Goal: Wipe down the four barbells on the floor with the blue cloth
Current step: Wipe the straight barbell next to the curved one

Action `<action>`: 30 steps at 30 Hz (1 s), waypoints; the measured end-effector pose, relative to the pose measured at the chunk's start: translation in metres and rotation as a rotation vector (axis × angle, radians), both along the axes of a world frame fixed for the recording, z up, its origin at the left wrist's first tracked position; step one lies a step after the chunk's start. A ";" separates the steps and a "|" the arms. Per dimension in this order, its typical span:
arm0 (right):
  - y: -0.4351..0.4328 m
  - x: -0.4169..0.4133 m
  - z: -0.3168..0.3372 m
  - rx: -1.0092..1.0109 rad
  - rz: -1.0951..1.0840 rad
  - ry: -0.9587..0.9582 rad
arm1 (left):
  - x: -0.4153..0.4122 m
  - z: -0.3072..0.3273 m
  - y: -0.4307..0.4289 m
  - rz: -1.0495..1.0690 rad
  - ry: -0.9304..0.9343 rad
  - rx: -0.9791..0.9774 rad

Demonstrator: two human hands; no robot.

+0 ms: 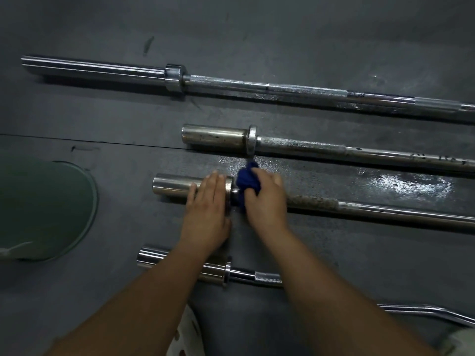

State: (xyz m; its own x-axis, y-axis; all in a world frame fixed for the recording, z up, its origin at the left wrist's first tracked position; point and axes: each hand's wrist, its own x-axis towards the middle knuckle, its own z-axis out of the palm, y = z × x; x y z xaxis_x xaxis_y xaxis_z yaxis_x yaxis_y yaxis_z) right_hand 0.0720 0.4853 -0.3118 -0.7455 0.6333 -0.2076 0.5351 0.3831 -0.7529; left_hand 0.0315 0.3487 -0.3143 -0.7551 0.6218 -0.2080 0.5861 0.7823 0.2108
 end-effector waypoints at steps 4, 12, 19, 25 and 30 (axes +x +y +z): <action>-0.021 -0.010 0.004 -0.003 0.290 0.047 | -0.008 -0.001 -0.011 0.045 0.019 -0.005; -0.003 -0.014 0.007 0.121 0.267 0.039 | -0.012 0.000 -0.014 0.004 0.029 -0.031; 0.003 0.026 0.000 0.164 0.398 -0.049 | -0.011 -0.003 -0.020 -0.007 0.023 -0.046; -0.029 0.021 0.013 0.428 0.416 -0.194 | -0.010 0.000 -0.020 -0.022 0.016 -0.078; 0.006 -0.001 0.026 0.486 0.506 -0.245 | -0.012 -0.003 -0.017 -0.021 0.030 -0.086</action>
